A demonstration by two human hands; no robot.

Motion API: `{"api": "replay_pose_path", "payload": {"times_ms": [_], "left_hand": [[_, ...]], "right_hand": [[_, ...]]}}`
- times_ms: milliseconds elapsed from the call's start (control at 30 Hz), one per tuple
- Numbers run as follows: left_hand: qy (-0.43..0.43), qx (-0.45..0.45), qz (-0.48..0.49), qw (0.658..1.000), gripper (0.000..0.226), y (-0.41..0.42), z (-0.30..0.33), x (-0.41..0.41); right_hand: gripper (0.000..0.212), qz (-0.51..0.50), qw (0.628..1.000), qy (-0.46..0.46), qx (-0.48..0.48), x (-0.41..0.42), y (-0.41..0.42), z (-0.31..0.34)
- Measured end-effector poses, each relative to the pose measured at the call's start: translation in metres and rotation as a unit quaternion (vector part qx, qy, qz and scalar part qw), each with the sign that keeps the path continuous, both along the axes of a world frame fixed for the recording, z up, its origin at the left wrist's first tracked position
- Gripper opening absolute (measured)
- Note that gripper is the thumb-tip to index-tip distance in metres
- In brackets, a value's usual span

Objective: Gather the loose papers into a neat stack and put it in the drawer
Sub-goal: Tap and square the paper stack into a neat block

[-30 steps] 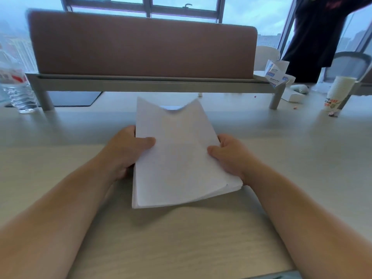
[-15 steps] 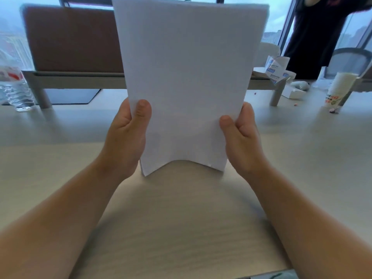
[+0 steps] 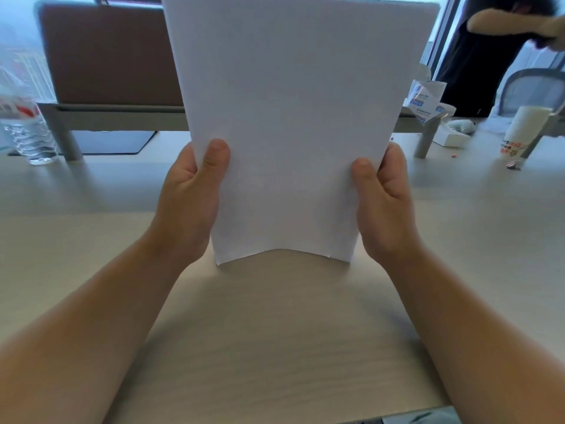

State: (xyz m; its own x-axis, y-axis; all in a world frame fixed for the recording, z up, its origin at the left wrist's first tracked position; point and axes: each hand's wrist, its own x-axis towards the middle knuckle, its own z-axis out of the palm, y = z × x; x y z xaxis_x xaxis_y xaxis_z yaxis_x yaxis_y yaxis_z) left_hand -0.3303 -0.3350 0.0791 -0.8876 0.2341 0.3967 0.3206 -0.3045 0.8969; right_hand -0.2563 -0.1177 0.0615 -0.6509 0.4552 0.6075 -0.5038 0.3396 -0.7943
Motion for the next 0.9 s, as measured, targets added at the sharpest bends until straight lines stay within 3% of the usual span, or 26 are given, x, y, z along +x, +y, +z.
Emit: {"api": "replay_pose_path", "payload": {"times_ms": [267, 467, 633, 900], "left_hand": [[0.003, -0.041, 0.02, 0.999, 0.036, 0.001, -0.006, 0.005], [0.005, -0.03, 0.004, 1.0, 0.025, -0.005, -0.005, -0.002], [-0.003, -0.035, -0.023, 0.999, 0.024, -0.01, -0.006, -0.008], [-0.002, -0.043, -0.022, 0.999, 0.017, -0.007, -0.01, -0.006]], "right_hand": [[0.029, -0.006, 0.999, -0.027, 0.02, 0.0, -0.005, -0.006], [0.017, -0.019, 1.0, -0.007, 0.024, 0.0, -0.002, -0.002], [0.028, 0.061, 0.997, 0.004, -0.045, -0.001, 0.0, -0.003], [0.027, 0.059, 0.998, 0.005, -0.034, 0.001, -0.005, -0.004]]}}
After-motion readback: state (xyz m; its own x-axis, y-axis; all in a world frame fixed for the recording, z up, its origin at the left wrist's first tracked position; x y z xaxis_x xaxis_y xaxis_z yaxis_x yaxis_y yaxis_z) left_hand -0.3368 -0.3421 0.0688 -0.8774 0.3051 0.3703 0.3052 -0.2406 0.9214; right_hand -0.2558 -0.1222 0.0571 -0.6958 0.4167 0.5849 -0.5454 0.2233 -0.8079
